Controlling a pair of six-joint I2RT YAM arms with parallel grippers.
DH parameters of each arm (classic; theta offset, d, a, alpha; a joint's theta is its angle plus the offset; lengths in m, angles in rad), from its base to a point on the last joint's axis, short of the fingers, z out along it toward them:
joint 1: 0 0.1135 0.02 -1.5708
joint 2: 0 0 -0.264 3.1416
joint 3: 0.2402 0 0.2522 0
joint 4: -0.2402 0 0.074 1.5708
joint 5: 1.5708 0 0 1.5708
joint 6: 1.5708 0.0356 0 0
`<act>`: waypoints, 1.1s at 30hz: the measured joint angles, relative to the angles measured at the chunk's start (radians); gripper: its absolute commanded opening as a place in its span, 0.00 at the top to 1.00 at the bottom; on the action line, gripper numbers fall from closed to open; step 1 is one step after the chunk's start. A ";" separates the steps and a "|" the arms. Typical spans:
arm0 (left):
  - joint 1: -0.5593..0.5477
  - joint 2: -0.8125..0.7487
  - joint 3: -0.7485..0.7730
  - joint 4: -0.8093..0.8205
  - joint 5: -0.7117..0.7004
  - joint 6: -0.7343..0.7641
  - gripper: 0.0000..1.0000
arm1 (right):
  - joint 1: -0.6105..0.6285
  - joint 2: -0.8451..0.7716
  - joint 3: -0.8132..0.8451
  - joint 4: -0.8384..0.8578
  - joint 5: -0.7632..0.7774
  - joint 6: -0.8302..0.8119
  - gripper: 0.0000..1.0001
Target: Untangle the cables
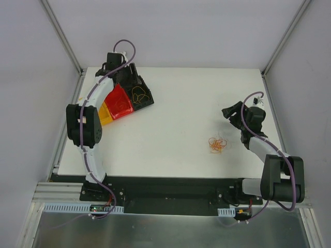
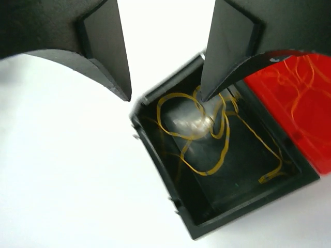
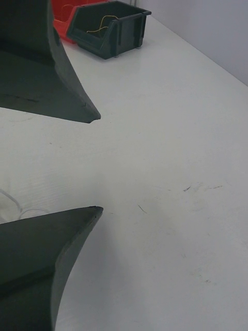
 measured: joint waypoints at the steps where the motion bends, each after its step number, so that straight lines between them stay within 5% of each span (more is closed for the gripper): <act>1: -0.001 -0.043 -0.024 0.000 0.006 -0.007 0.40 | 0.000 0.000 0.001 -0.008 0.000 -0.001 0.32; 4: -0.007 -0.184 -0.106 0.004 0.051 -0.026 0.33 | 0.000 -0.006 0.009 -0.048 0.003 -0.002 0.32; 11: -0.092 -0.451 -0.305 0.028 0.191 -0.026 0.34 | 0.006 -0.128 0.011 -0.232 0.050 0.009 0.32; 19: -0.374 -0.479 -0.425 0.028 0.292 0.001 0.34 | 0.019 -0.364 -0.077 -0.542 0.138 0.023 0.34; 26: -0.456 -0.514 -0.430 0.043 0.359 -0.003 0.35 | 0.079 -0.410 -0.136 -0.659 0.058 0.014 0.43; 33: -0.459 -0.514 -0.433 0.062 0.406 -0.020 0.39 | 0.267 -0.216 -0.103 -0.625 0.010 0.013 0.74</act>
